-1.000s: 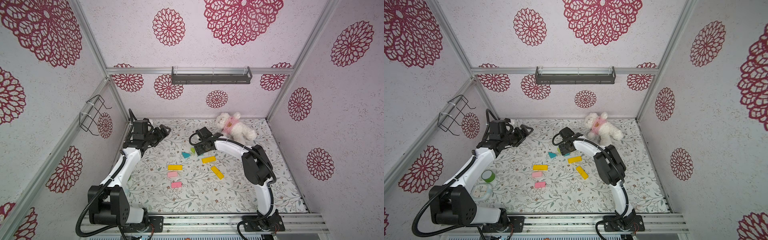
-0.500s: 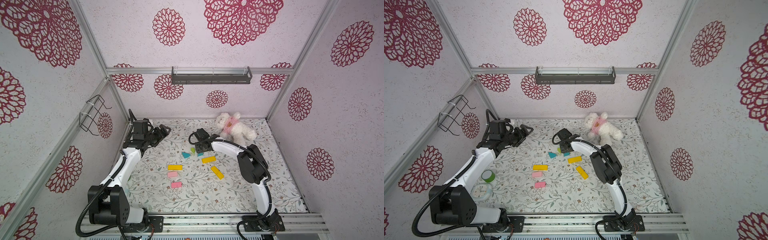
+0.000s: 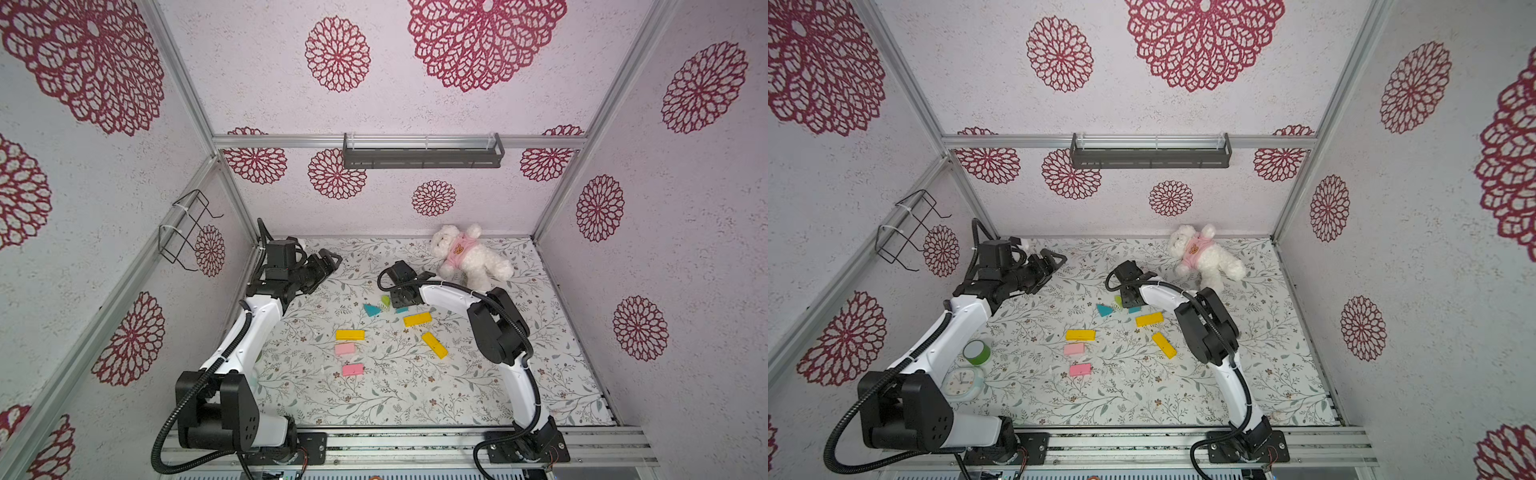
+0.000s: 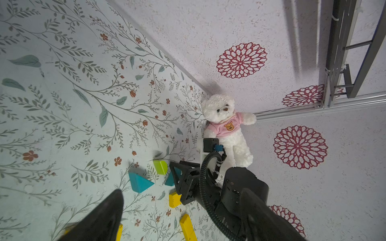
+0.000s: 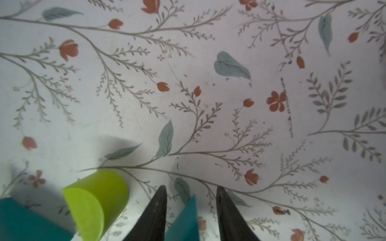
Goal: Assemble a carrot with building blocks
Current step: Adjust the building block at the center of the board.
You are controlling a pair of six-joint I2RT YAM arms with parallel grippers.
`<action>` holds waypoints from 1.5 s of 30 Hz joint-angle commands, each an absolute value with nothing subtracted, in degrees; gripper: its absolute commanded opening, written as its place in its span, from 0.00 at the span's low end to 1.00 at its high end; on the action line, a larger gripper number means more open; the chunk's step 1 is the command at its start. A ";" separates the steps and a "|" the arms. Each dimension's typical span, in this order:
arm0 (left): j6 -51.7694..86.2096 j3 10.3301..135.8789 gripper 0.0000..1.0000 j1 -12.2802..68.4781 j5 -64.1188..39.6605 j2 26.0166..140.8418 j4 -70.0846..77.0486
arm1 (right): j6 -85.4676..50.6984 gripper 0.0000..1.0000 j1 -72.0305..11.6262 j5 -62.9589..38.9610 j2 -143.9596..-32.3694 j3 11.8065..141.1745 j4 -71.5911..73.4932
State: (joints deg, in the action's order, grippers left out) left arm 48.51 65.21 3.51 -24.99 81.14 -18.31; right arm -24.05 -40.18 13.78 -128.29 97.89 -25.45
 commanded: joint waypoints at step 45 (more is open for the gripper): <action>49.51 65.93 0.89 4.39 -25.66 81.24 -17.34 | -22.89 0.57 -36.91 21.56 -122.30 97.65 -27.54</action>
State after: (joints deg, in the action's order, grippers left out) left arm 49.15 65.21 4.01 -25.10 81.14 -18.28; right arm -24.82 -37.01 20.82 -125.78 94.87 -26.17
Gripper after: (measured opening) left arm 0.893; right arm 0.568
